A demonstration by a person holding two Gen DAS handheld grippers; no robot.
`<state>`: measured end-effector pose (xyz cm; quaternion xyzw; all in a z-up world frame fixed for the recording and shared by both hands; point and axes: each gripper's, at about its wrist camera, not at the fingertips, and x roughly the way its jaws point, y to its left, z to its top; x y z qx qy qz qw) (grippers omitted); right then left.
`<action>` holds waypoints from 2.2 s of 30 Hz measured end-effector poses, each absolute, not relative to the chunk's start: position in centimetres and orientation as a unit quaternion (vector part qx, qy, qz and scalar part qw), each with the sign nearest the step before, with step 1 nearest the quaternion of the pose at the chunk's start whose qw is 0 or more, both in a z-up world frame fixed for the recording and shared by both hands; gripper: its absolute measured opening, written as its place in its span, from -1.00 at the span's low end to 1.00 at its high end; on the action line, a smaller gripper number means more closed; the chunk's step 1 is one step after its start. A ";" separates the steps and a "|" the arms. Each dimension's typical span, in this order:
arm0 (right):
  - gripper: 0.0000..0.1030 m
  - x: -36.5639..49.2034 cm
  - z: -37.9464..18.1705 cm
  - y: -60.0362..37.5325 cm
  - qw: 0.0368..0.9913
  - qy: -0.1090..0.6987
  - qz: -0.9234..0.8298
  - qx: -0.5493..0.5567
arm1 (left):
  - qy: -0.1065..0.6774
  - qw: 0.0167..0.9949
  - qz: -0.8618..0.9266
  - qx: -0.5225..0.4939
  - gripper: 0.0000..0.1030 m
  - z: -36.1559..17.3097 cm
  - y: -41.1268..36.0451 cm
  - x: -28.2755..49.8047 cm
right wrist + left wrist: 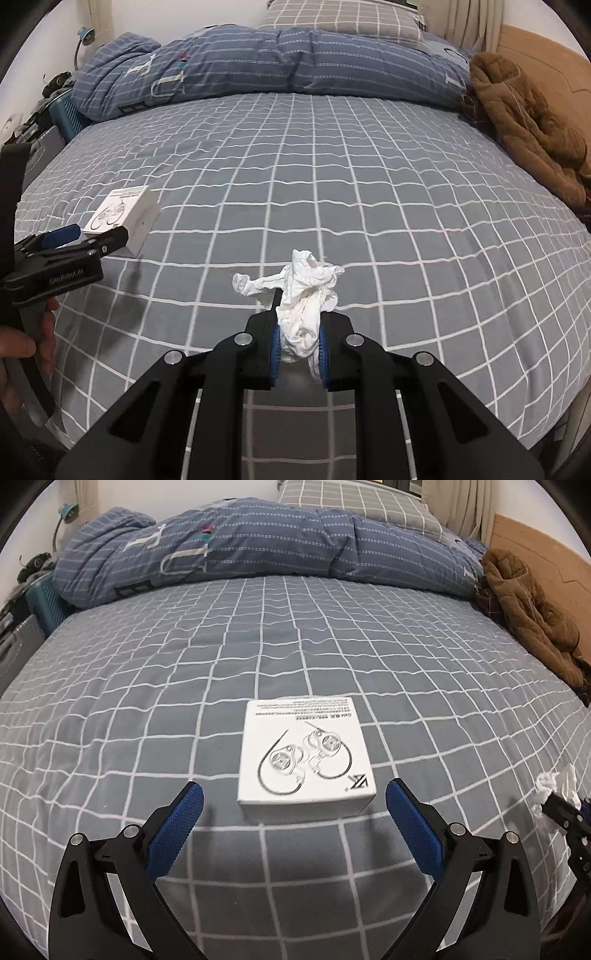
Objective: Collect trash
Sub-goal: 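Grasp the white tissue with the right tool while the left tool grasps the white box, then carry the white box and white tissue with both tools over the black bin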
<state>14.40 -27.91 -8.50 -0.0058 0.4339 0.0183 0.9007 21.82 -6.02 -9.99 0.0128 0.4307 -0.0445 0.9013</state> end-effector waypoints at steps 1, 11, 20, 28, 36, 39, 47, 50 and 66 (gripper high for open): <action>-0.71 14.4 -8.5 -28.1 0.901 0.434 0.018 -0.005 | 0.431 0.901 -0.046 0.008 0.88 -10.1 -6.1 22.0; -0.71 14.1 -8.1 -27.6 0.903 0.429 0.024 -0.006 | 0.462 0.884 -0.070 -0.008 0.35 -11.5 -6.0 23.0; -0.71 14.0 -7.1 -26.4 0.907 0.419 0.030 -0.009 | 0.454 0.889 -0.062 -0.006 0.34 -9.8 -4.6 21.6; -0.71 13.1 -5.7 -24.8 0.913 0.406 0.039 -0.012 | 0.436 0.898 -0.060 0.009 0.34 -7.2 -3.8 18.9; -0.71 10.9 -5.2 -22.9 0.914 0.401 0.056 -0.015 | 0.433 0.899 -0.054 0.010 0.34 -6.5 -2.9 15.1; -0.71 9.9 -5.0 -22.4 0.915 0.399 0.058 -0.013 | 0.431 0.901 -0.049 -0.002 0.34 -6.3 -2.2 13.6; -0.71 7.3 -4.9 -20.8 0.915 0.397 0.072 -0.019 | 0.431 0.901 -0.044 -0.007 0.34 -6.3 -1.5 9.6; -0.71 6.3 -4.7 -20.6 0.916 0.395 0.075 -0.020 | 0.429 0.902 -0.043 -0.008 0.34 -6.2 -1.4 8.5; -0.71 1.7 -3.7 -20.0 0.921 0.380 0.079 -0.019 | 0.422 0.905 -0.046 -0.034 0.34 -5.3 -1.0 3.0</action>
